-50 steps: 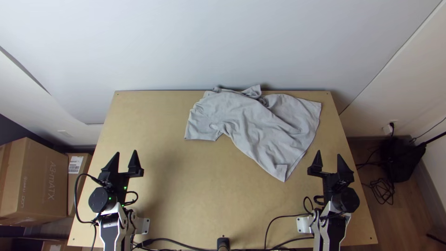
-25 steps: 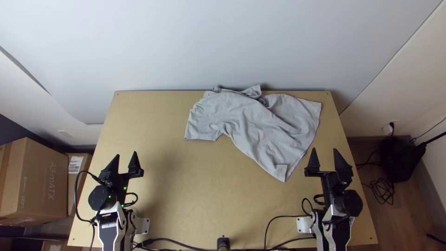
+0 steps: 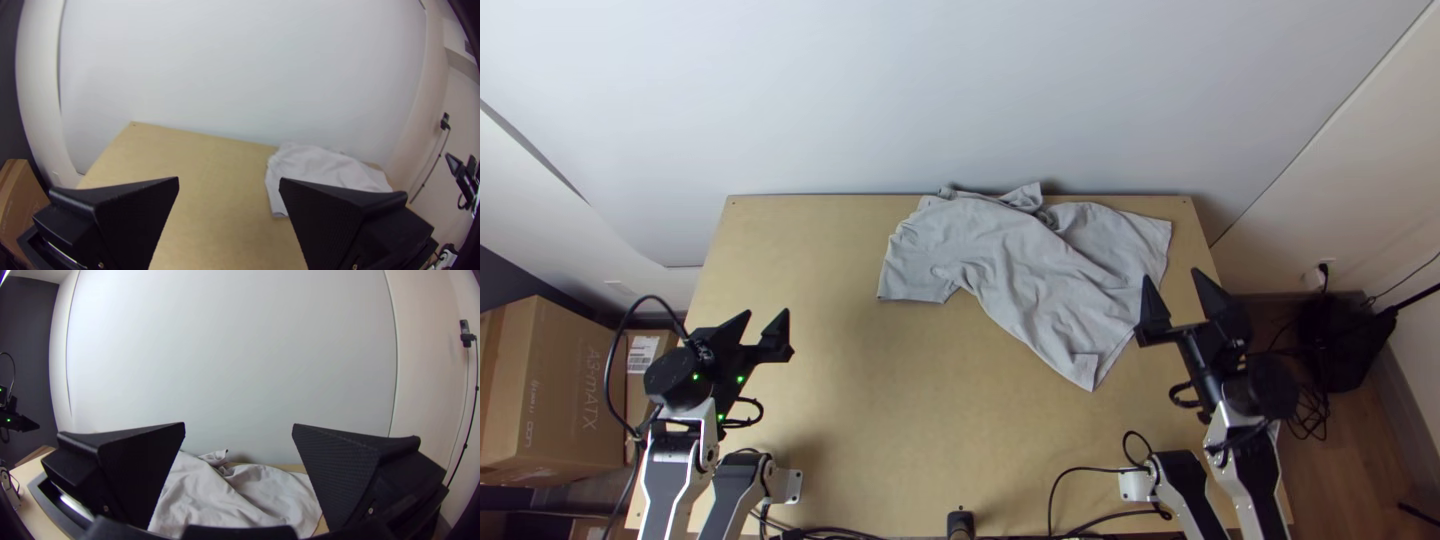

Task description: Fold the t-shirt

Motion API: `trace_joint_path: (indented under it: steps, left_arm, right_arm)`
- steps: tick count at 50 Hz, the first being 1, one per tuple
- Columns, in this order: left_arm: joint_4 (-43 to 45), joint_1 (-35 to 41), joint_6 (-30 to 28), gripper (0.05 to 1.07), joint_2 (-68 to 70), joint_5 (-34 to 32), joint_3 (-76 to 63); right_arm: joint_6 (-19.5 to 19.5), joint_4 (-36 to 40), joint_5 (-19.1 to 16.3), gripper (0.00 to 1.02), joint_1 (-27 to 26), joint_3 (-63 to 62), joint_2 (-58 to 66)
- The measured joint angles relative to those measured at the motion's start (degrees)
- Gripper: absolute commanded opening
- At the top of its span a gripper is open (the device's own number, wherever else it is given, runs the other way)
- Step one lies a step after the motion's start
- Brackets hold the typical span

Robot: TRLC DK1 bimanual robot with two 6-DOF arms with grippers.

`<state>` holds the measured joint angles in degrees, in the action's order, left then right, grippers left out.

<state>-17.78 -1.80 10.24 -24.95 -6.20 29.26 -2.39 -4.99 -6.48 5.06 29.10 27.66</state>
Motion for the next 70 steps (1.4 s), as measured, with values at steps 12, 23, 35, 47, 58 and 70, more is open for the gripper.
trace_joint_path:
  steps: [12,23,35,47,58,70]
  left_arm:
    - [-10.8,13.0,0.0,1.02,-11.1,0.0,9.0]
    - [-21.4,24.9,0.9,1.02,-13.6,-0.1,15.8]
    - [-30.3,34.2,-1.0,1.02,-10.6,-1.3,17.2]
    - [-31.2,35.2,-1.5,1.02,-11.1,-1.3,17.2]
    - [-31.4,35.2,-1.7,1.02,-13.4,-1.3,17.2]
    - [-32.4,35.2,-2.4,1.02,-15.2,-1.3,17.2]
  right_arm:
    - [1.2,4.4,0.0,0.99,7.5,15.9,17.4]
    - [1.4,12.0,0.1,0.99,14.8,33.0,34.9]
    - [-0.9,20.1,0.1,0.99,23.1,51.4,55.4]
    - [-4.7,22.3,0.1,0.99,31.1,63.4,72.7]
    - [-10.1,28.0,0.1,0.99,35.9,76.1,88.0]
    - [-12.9,31.7,2.8,0.98,36.6,83.2,99.8]
